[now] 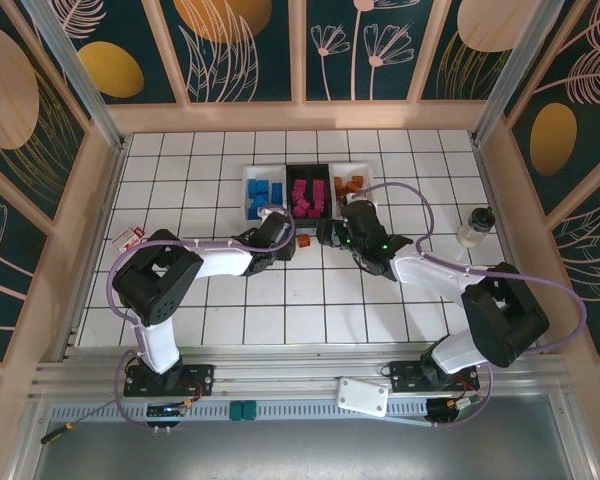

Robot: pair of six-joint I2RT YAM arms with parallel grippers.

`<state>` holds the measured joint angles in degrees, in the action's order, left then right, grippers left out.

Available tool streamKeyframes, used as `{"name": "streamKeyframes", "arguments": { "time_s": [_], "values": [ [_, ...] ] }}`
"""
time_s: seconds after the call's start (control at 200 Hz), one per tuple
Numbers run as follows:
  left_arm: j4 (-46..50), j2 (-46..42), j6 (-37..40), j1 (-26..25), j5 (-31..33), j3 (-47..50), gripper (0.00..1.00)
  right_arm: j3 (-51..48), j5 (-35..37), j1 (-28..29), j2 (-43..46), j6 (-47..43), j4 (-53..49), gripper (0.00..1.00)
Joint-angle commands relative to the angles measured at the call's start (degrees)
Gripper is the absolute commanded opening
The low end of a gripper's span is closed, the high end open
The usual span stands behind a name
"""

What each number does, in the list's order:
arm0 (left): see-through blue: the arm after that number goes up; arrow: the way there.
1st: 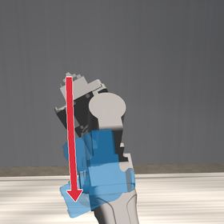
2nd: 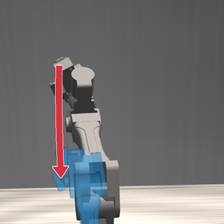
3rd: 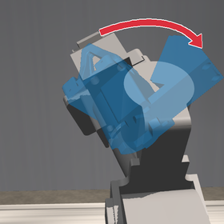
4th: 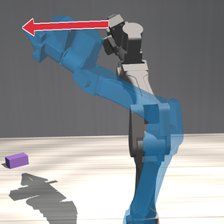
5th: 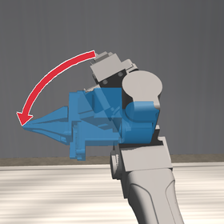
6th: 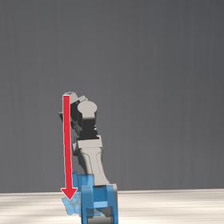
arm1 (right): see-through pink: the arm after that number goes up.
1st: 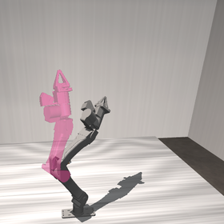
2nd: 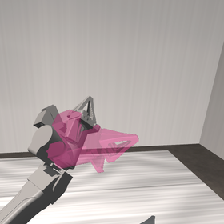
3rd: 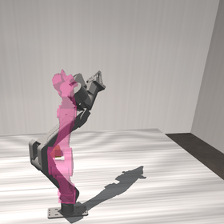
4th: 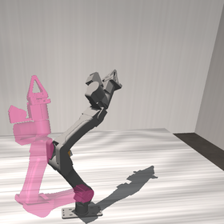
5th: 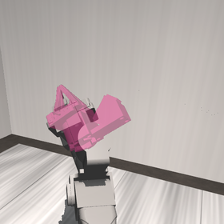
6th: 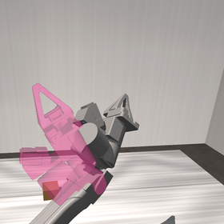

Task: Sort the legos into containers by color
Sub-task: Pick up the lego from the center of the table, then place the lego in the container.

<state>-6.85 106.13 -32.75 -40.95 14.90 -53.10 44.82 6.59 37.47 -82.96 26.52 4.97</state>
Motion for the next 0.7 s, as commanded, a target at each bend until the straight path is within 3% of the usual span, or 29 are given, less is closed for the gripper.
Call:
{"name": "streamKeyframes", "arguments": {
  "time_s": [0.0, 0.16, 0.28, 0.521, 0.626, 0.696],
  "values": [
    [-0.7, -3.13, -1.2, -0.26, -1.37, 2.28, 0.43, -0.78, 0.94, -0.29, 1.31, 0.83, 0.69, 0.7],
    [4.67, -11.23, -0.47, 0.49, 2.18, -0.29, 0.41, -1.63, -0.81, 1.14, -0.13, -0.15, 2.55, 0.7],
    [7.08, -12.0, 0.55, 4.69, 2.54, -5.64, 0.4, -2.53, -0.53, 2.88, -0.97, -0.07, 4.23, 0.7],
    [9.37, -2.15, 1.92, 9.91, 4.2, -16.35, 0.4, -2.61, -0.73, 4.9, -1.81, -0.78, 5.39, 0.7],
    [10.8, 2.08, 2.49, 10.48, 4.9, -21.59, 0.47, -2.54, -1.39, 6.57, -4.12, -1.47, 6.39, 0.7],
    [12.39, 4.52, 2.99, 10.63, 5.11, -25.14, 0.56, -1.85, -0.99, 7.69, -6.59, -1.45, 7.21, 0.71]
  ]
}}
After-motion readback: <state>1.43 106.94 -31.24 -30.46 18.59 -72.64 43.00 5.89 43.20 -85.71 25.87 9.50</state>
